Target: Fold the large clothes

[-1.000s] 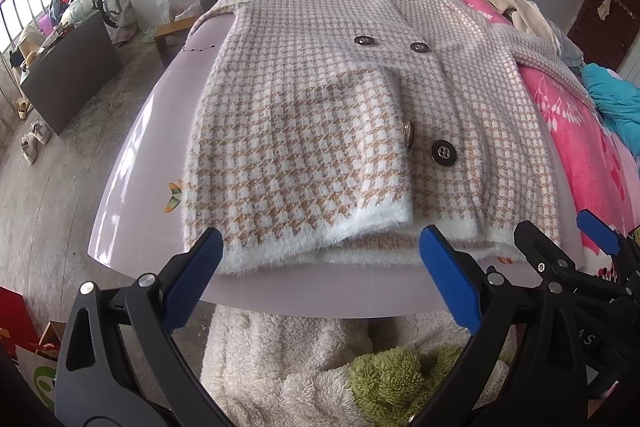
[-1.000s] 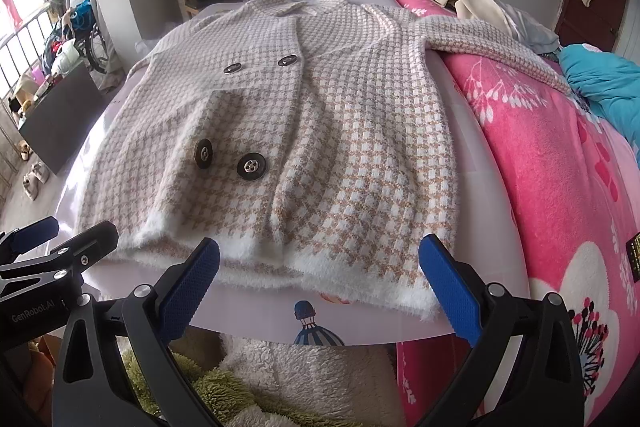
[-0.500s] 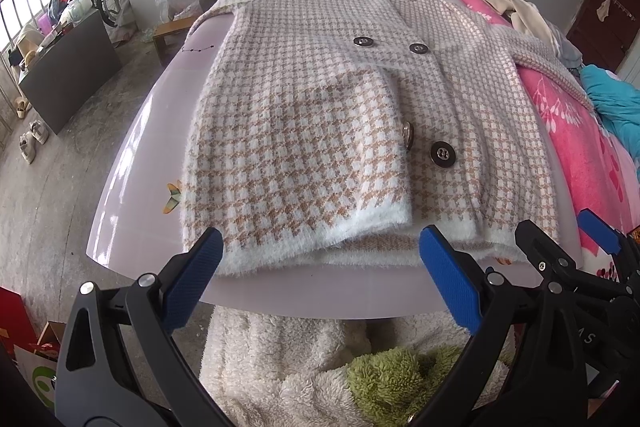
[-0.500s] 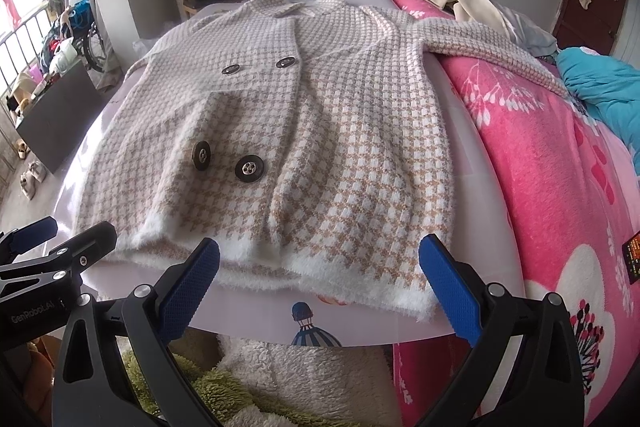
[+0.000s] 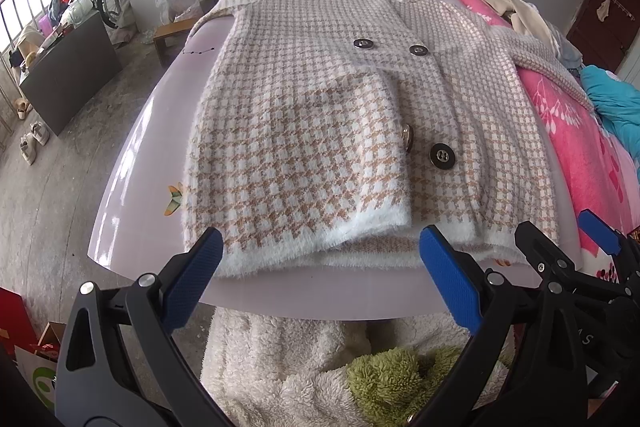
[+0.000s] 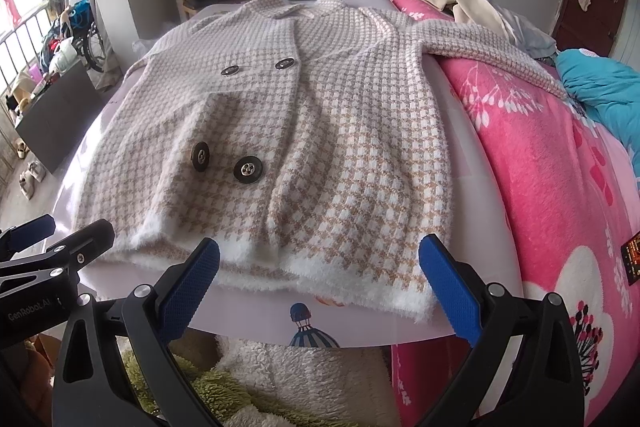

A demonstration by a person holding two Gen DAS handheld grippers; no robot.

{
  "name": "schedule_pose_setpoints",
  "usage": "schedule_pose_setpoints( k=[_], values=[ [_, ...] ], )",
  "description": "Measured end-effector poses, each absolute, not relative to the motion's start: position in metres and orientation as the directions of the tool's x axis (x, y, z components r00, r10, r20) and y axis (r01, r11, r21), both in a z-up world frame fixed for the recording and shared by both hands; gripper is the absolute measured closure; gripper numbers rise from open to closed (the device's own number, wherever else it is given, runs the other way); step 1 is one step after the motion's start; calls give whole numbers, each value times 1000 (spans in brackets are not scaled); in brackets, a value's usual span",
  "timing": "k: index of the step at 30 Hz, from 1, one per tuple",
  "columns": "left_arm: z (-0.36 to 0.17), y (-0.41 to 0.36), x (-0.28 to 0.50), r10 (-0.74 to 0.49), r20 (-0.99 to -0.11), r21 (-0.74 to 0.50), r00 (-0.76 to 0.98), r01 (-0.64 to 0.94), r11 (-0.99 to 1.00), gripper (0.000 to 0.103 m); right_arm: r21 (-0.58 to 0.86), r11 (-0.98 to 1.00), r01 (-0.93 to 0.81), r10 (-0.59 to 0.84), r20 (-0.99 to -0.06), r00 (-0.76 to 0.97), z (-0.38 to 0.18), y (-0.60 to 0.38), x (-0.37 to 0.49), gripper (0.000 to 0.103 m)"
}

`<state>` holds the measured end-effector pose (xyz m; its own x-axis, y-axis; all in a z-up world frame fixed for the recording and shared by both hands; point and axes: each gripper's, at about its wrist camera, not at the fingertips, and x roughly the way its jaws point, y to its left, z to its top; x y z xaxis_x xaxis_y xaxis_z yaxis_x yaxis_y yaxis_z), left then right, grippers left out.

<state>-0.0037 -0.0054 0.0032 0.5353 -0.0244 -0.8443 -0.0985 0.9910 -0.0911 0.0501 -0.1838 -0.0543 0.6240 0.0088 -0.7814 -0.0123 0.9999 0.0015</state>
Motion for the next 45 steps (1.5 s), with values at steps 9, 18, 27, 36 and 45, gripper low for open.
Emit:
schedule_pose_setpoints(
  k=[9,18,27,36,45],
  values=[
    [4,-6,-4,-25,-844,-92,535,-99,991,8,0,1000,-12,7,-781,625,-55,-185,50,6],
    [7,-6,-4,-26,-836,-94,548,-96,991,8,-8,1000,-5,-3,-766,642,-53,-188,51,6],
    [22,5,8,-4,-789,-59,614,-70,996,8,-19,1000,2,-14,-689,725,-31,-192,57,6],
    [35,2,21,-25,-714,-36,700,-2,999,8,-87,996,0,-57,-656,753,-25,-197,78,6],
    [31,-2,44,-148,-694,-112,705,98,989,8,-88,995,-43,-22,-622,783,-22,-199,107,6]
  ],
)
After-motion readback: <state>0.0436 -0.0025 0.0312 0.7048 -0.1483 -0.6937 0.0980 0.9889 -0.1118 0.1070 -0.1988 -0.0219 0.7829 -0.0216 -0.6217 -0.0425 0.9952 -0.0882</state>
